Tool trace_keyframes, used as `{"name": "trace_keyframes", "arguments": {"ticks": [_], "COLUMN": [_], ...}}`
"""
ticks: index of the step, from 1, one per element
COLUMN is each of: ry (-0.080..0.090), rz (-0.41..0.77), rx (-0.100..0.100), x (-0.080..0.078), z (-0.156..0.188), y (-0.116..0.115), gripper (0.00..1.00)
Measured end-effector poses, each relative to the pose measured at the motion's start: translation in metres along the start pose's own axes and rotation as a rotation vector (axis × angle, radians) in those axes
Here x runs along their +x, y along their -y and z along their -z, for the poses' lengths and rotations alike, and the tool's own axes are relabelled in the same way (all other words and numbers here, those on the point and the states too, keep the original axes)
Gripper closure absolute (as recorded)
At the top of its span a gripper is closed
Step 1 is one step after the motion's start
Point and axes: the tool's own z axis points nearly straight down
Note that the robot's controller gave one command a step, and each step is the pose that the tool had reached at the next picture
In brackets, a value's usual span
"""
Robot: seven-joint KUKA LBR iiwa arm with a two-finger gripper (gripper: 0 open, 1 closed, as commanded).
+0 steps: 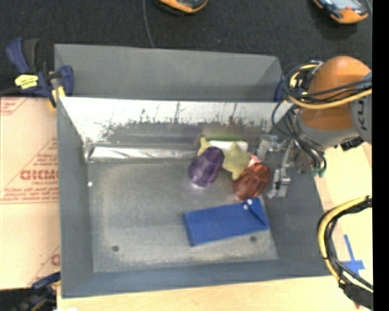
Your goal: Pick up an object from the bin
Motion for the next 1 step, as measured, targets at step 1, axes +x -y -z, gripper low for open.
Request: {"name": "trace_keyframes", "arguments": {"ticks": [1], "ry": [0.008], "rz": [0.003], "rx": [0.002], "x": [-0.0023], "z": [0.0045], "y": [-0.0003], "gripper": [0.00]}}
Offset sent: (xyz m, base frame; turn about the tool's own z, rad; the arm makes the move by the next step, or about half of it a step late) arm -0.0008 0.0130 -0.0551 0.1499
